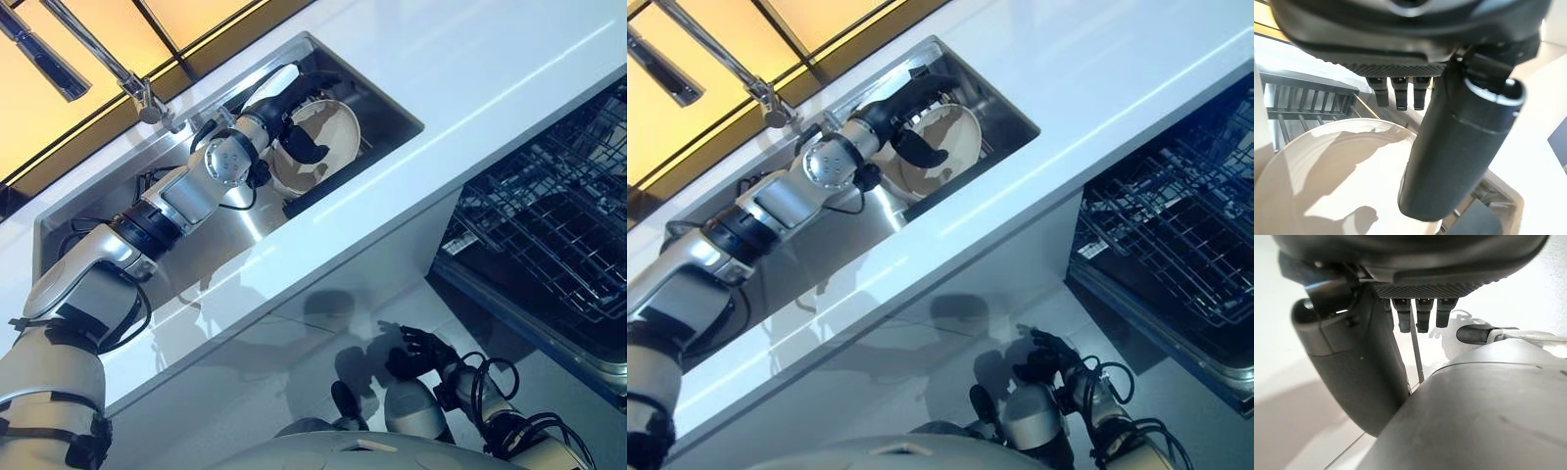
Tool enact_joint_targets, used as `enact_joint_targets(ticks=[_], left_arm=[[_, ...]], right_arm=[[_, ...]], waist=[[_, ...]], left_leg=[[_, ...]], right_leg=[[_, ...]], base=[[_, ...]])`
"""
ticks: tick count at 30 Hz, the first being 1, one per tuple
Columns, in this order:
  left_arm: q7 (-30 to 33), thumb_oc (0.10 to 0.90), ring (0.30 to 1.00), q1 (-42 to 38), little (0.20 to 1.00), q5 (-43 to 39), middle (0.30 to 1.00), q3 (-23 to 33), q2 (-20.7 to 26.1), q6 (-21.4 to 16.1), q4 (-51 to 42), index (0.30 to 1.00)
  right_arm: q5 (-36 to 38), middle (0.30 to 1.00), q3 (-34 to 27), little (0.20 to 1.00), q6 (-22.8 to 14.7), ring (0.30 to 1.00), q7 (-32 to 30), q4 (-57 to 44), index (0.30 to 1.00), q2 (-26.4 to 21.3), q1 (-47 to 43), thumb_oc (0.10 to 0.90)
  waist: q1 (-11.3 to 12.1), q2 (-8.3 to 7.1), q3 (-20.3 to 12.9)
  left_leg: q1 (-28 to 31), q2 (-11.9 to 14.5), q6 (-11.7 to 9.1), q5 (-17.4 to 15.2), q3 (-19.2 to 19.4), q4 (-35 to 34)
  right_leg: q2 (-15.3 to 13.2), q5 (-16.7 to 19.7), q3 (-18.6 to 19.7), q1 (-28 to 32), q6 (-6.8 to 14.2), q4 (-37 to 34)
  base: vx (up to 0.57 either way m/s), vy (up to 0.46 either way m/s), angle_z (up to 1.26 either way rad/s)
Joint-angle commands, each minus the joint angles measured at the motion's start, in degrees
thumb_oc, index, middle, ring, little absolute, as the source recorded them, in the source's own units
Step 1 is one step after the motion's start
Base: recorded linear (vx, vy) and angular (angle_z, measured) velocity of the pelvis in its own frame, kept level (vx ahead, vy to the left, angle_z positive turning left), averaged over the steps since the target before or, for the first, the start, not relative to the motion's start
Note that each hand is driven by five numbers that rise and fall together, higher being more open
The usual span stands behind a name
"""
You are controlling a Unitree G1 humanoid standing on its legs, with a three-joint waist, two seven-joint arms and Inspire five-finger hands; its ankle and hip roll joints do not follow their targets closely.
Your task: Pick up plates and place into dishwasher.
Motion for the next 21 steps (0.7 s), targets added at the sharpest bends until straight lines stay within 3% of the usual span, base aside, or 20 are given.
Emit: enact_joint_targets(ticks=[1,21], left_arm=[[4.9,0.8,0.9,-11.8,0.9,4.1,0.9,2.1,1.1,-3.0,4.5,0.9],[1.0,0.8,0.9,-12.4,0.9,3.0,0.9,0.5,-0.7,-1.1,8.5,0.9]], right_arm=[[-3.5,0.9,3.5,0.9,0.8,0.9,0.5,1.3,0.9,-1.0,5.8,0.8],[-4.6,0.9,2.7,0.9,1.3,0.9,1.0,-2.1,0.9,-3.2,5.4,0.8]], waist=[[-1.1,-0.45,-1.7],[-3.1,0.55,1.1]], left_leg=[[-0.9,-2.4,-0.2,-2.1,0.7,0.4],[-1.9,-2.5,-0.6,-1.1,1.9,0.4]], right_leg=[[-0.7,-2.6,2.0,-3.0,4.1,4.9],[-1.0,-2.5,2.8,-4.5,3.9,5.6]], base=[[0.0,0.0,0.0],[0.0,0.002,-0.03]])
